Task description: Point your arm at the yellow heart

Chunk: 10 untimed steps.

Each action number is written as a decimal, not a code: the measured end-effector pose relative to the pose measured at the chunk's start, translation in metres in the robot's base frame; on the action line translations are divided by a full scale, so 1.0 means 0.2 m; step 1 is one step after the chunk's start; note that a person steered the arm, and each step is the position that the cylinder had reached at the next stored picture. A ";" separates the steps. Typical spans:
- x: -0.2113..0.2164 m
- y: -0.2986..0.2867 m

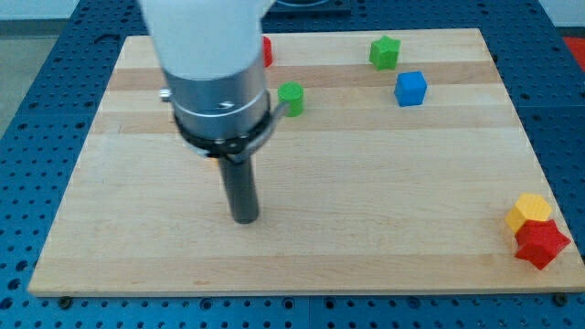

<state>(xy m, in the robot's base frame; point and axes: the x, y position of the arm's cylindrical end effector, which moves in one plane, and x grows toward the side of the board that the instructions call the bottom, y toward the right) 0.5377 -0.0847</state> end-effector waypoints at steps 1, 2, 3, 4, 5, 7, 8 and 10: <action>0.00 -0.05; -0.02 -0.22; -0.04 -0.39; -0.21 -0.55; -0.27 -0.60; -0.50 -0.65; -0.57 -0.60; -0.56 -0.49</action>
<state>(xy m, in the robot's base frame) 0.4252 -0.1820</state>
